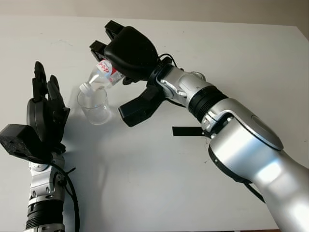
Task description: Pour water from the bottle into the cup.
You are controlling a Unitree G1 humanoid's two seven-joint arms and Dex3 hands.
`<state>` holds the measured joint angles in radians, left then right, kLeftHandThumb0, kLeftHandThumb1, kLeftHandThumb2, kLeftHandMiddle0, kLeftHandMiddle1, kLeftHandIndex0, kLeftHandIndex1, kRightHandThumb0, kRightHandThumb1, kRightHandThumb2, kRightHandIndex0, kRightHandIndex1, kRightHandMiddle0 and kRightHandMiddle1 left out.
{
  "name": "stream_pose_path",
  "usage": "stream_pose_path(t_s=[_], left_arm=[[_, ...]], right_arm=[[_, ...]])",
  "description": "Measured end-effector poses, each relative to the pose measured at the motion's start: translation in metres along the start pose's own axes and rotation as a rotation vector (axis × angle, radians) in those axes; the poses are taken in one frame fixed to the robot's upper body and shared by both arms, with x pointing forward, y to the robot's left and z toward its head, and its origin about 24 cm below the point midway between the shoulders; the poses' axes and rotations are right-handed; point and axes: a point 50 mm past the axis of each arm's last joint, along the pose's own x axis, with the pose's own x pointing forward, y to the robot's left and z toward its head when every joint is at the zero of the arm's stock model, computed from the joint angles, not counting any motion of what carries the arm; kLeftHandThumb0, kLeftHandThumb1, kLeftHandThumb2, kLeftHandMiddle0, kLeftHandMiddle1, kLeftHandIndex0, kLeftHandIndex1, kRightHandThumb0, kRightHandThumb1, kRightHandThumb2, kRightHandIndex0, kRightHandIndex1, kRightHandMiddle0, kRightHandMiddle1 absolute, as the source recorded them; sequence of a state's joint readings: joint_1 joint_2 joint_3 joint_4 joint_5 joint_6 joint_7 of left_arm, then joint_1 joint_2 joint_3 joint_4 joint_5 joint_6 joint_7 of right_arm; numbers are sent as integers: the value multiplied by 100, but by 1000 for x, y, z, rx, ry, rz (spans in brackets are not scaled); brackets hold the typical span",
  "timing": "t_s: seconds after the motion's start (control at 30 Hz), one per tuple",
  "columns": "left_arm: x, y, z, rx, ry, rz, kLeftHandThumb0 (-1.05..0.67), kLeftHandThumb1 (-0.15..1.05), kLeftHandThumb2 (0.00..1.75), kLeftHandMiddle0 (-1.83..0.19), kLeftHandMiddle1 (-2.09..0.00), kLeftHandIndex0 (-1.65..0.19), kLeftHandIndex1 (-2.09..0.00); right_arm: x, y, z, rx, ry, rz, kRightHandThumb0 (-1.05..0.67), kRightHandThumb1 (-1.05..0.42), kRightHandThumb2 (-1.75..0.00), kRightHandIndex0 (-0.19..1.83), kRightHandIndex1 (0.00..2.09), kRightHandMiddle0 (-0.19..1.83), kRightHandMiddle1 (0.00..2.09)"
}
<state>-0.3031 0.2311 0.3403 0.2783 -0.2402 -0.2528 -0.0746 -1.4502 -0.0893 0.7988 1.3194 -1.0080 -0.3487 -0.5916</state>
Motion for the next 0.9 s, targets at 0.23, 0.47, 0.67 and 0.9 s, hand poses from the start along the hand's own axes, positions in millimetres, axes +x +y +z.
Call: stream_pose_path(t_s=[0.23, 0.47, 0.67, 0.9], left_arm=[[0, 0, -1, 0, 6, 0, -69, 105, 74, 5, -5, 11, -6], [-1, 0, -2, 1, 6, -6, -70, 105, 73, 7, -5, 12, -5], [0, 1, -2, 3, 7, -13, -70, 105, 73, 6, -5, 12, -5], [0, 2, -2, 4, 6, -11, -71, 105, 72, 6, -5, 12, -5]], right_arm=[[0, -2, -1, 42, 19, -20, -37, -94, -5, 83, 209, 40, 157], [2, -9, -9, 222, 110, -62, -22, -99, -6, 84, 209, 51, 103], [-3, -7, -21, 379, 215, -56, -21, -104, -6, 93, 209, 51, 206], [-18, 5, -37, 612, 377, -66, -16, -104, -17, 116, 209, 87, 209]])
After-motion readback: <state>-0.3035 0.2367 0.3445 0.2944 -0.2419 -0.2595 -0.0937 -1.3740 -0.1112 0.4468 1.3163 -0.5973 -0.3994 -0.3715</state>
